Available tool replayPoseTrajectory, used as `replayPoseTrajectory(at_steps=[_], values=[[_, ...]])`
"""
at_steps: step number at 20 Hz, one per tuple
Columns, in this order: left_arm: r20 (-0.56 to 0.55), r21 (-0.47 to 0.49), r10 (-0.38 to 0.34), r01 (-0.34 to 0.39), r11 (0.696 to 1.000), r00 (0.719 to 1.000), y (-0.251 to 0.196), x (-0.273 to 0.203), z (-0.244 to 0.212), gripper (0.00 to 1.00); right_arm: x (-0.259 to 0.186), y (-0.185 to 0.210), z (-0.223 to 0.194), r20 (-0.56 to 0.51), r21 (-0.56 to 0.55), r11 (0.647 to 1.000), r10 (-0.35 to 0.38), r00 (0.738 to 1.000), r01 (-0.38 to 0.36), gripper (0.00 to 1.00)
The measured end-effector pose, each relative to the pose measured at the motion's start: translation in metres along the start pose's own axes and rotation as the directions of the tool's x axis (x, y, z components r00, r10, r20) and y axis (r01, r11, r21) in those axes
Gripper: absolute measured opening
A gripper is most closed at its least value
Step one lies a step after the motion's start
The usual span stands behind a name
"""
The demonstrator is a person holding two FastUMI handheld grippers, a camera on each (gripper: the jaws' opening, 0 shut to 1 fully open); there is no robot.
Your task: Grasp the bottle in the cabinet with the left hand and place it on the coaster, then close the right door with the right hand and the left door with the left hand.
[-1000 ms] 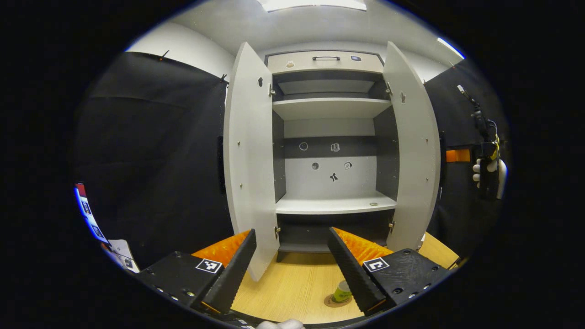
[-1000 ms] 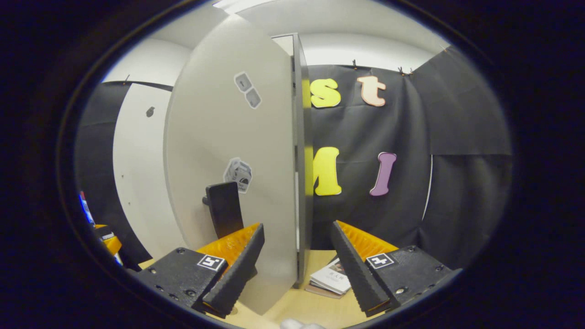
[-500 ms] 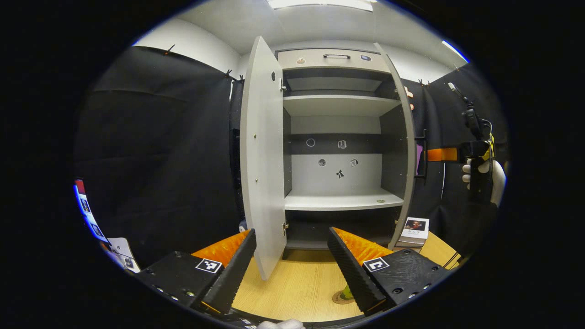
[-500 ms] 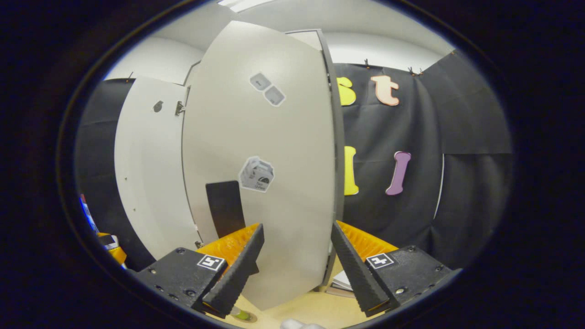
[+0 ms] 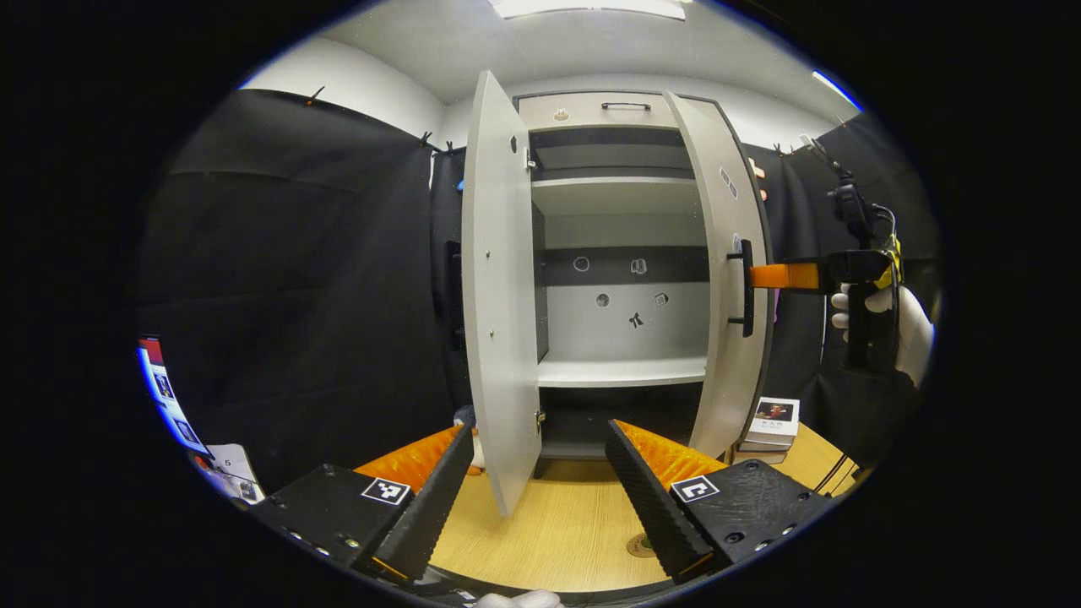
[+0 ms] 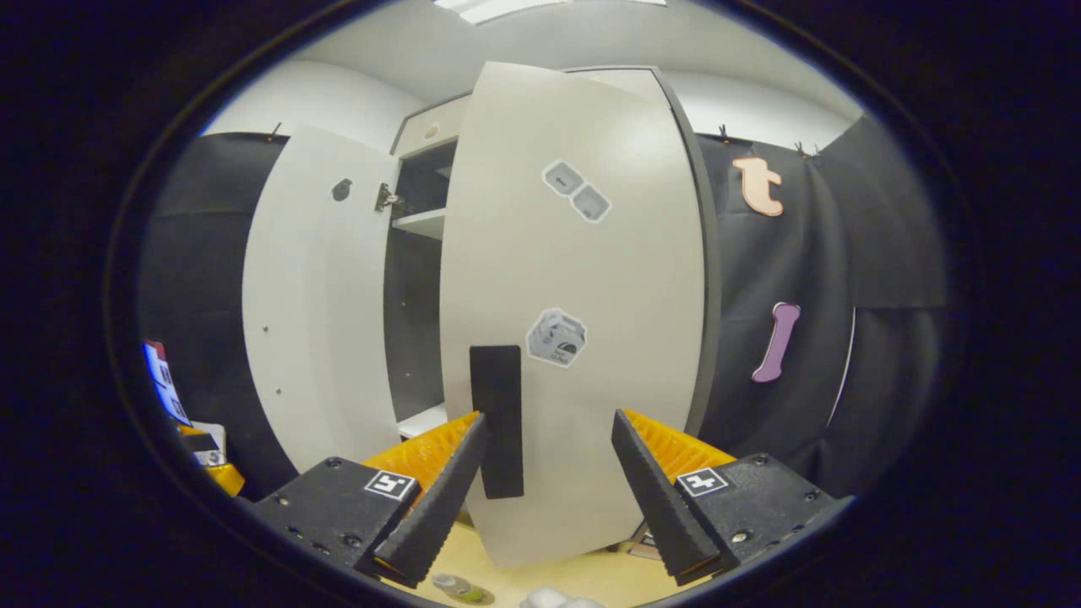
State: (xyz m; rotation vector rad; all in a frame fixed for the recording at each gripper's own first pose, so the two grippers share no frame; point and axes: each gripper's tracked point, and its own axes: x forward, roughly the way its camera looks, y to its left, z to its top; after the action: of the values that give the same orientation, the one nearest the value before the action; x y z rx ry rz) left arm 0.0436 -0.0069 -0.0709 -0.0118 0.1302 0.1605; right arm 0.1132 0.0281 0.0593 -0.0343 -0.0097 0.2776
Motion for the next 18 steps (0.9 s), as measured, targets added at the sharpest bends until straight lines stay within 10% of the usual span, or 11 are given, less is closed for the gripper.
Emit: replayPoseTrajectory(at_steps=[18], values=[[-0.006, -0.022, -0.096, 0.096, 0.995, 0.995, 0.002, 0.021, 0.005, 0.96, -0.076, -0.036, -0.016, -0.029, -0.029, 0.986, -0.167, 0.986, 0.166, 0.98]])
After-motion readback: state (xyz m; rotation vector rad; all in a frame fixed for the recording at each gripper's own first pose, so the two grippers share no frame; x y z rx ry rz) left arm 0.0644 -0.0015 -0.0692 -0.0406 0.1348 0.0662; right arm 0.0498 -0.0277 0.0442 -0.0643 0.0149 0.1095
